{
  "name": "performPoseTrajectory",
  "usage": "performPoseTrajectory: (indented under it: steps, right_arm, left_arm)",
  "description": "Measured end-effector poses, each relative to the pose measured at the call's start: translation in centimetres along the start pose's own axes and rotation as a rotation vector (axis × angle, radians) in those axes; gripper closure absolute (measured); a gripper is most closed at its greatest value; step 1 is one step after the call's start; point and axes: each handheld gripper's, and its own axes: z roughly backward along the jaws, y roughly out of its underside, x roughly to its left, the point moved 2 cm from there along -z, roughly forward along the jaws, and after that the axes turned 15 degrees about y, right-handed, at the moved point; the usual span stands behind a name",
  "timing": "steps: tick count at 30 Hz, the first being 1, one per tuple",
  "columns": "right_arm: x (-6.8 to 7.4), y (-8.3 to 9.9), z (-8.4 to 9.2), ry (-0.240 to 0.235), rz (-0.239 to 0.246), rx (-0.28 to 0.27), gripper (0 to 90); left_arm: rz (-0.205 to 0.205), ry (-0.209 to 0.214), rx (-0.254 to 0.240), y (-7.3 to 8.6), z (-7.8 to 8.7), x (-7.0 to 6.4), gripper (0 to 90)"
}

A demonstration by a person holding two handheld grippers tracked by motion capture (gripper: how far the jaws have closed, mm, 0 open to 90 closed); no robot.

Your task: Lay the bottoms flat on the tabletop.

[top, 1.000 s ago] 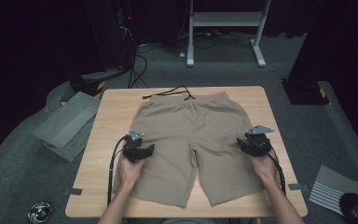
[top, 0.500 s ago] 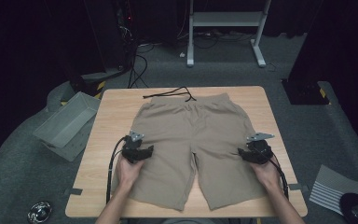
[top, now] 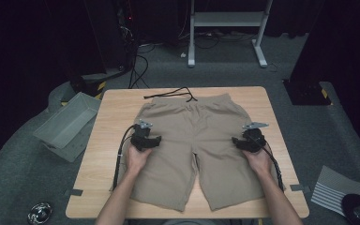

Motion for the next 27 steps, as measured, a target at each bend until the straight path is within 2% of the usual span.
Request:
performPoseTrajectory:
  steps: [1,2,5,7,8,10,12,15,18,24,27]
  right_arm:
    - [-0.3,0.1,-0.1,0.004,-0.009,-0.004,42.4]
    - [-0.7,0.1,-0.3,0.014,-0.025,-0.006,42.4]
    - [-1.1,-0.1,-0.5,0.038,-0.036,0.0,41.0]
    - [-0.9,0.0,-0.1,0.07,-0.03,0.016,42.7]
    - [-0.7,-0.1,0.3,0.072,-0.021,0.011,42.4]
    - [-0.2,0.0,1.6,0.043,-0.025,-0.033,42.7]
    - [0.4,0.4,3.1,0.009,-0.026,-0.058,42.6]
    - [1.6,1.3,4.7,-0.02,0.017,-0.063,42.3]
    - [2.4,2.6,6.1,-0.043,0.031,-0.071,42.2]
    - [3.4,4.9,6.9,-0.038,0.04,-0.055,42.0]
    - [3.7,5.7,7.1,-0.028,0.048,-0.053,41.7]
  left_arm:
    - [-0.025,-0.007,-0.021,0.0,-0.3,0.3,39.2]
    - [-0.019,-0.021,-0.022,-0.1,-0.4,0.4,39.7]
    - [-0.002,-0.024,0.044,-1.2,-0.9,0.2,36.6]
    - [-0.01,-0.02,0.071,-1.4,-0.7,-0.2,35.4]
    - [-0.015,-0.013,0.072,-1.3,-0.4,-0.4,35.4]
    - [-0.019,0.008,0.073,-0.9,0.2,-0.9,35.2]
    - [-0.022,0.025,0.083,-0.2,1.2,-1.5,33.6]
    - [-0.015,0.057,0.061,1.2,2.9,-2.5,33.2]
    - [-0.025,0.066,0.064,2.5,4.1,-3.4,32.9]
    - [-0.046,0.056,0.032,4.7,6.0,-5.0,32.4]
    - [-0.046,0.05,0.022,5.5,6.3,-5.5,32.3]
